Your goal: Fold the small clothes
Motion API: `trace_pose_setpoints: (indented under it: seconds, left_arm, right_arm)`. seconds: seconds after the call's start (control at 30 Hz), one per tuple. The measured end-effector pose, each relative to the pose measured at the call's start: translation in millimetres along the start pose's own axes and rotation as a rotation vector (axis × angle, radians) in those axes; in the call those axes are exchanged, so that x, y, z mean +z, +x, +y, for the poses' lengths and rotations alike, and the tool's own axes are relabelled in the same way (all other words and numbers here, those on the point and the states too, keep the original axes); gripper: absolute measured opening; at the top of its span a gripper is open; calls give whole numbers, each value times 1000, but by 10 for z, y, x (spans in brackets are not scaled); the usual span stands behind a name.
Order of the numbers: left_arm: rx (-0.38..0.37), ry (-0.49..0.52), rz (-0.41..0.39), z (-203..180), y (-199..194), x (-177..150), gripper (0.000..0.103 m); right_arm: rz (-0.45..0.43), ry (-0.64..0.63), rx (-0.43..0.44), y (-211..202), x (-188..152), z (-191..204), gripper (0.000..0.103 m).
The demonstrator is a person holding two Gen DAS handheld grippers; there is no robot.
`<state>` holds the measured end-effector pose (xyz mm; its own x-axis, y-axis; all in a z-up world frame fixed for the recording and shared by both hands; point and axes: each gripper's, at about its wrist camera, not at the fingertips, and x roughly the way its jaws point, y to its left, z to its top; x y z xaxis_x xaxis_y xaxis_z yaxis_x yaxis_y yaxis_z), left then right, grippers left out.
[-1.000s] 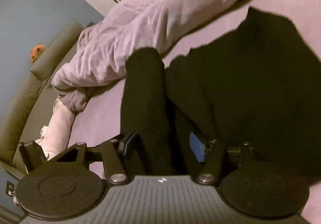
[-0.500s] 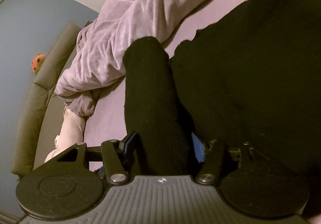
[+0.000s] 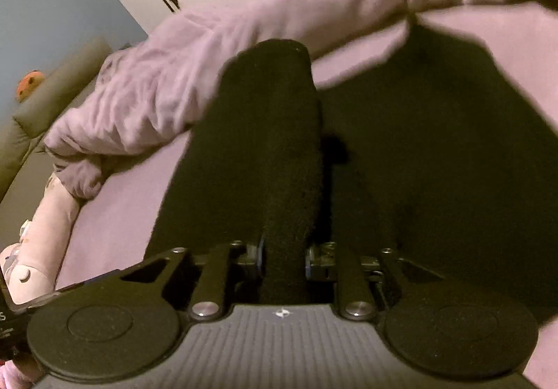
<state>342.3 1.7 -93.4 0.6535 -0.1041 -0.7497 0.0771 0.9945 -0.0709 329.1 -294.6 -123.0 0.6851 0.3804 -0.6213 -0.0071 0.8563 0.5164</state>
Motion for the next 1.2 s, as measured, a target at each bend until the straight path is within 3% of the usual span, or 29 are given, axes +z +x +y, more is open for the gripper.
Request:
trace_pose_setpoints:
  seconds: [0.07, 0.13, 0.2, 0.3, 0.33, 0.43, 0.57, 0.6, 0.63, 0.67, 0.7, 0.73, 0.87, 0.93, 1.0, 1.07, 1.13, 1.2]
  left_arm:
    - [12, 8, 7, 15, 27, 4, 85]
    - [3, -8, 24, 62, 50, 17, 83]
    - [3, -13, 27, 89, 67, 12, 81]
    - [19, 7, 13, 46, 72, 0, 81]
    - [24, 12, 7, 33, 54, -11, 80]
    - [34, 24, 4, 1, 30, -19, 77]
    - [44, 28, 10, -9, 26, -11, 77]
    - [45, 29, 11, -16, 23, -5, 77]
    - [46, 32, 11, -22, 19, -3, 77]
    - [46, 35, 10, -25, 20, 0, 77]
    - [45, 38, 9, -25, 17, -1, 77]
    - [41, 41, 8, -17, 16, -4, 77]
    - [25, 33, 13, 22, 26, -8, 77]
    - [16, 25, 11, 39, 27, -10, 77]
    - [15, 19, 6, 34, 30, -16, 77]
    - [21, 15, 4, 19, 37, -24, 77]
    - [25, 7, 7, 9, 39, -22, 77]
    - [26, 3, 13, 10, 32, -15, 77]
  right_arm:
    - [-39, -42, 2, -137, 21, 69, 40]
    - [-101, -108, 17, -348, 52, 116, 70]
    - [-151, -149, -9, -504, 51, 105, 71]
    - [-149, -33, 32, -608, 140, -104, 65]
    - [-148, -41, -6, -611, 181, -120, 62]
    - [-162, -201, -151, -492, 261, 30, 62]
    - [-55, -453, -308, 11, 339, 336, 58]
    - [-24, -508, -342, 150, 319, 376, 47]
    - [0, -553, -374, 291, 324, 419, 28]
    - [9, -573, -390, 384, 333, 424, 18]
    - [6, -565, -407, 448, 379, 402, 13]
    - [-17, -509, -435, 453, 454, 323, 16]
    - [-179, -38, -665, 114, 632, -259, 21]
    - [-236, 67, -575, -158, 546, -419, 25]
    - [-281, 56, -464, -389, 419, -373, 30]
    - [-294, 6, -285, -508, 337, -264, 42]
    - [-211, 0, -58, -415, 336, -210, 50]
    - [-123, 57, 86, -187, 397, -213, 58]
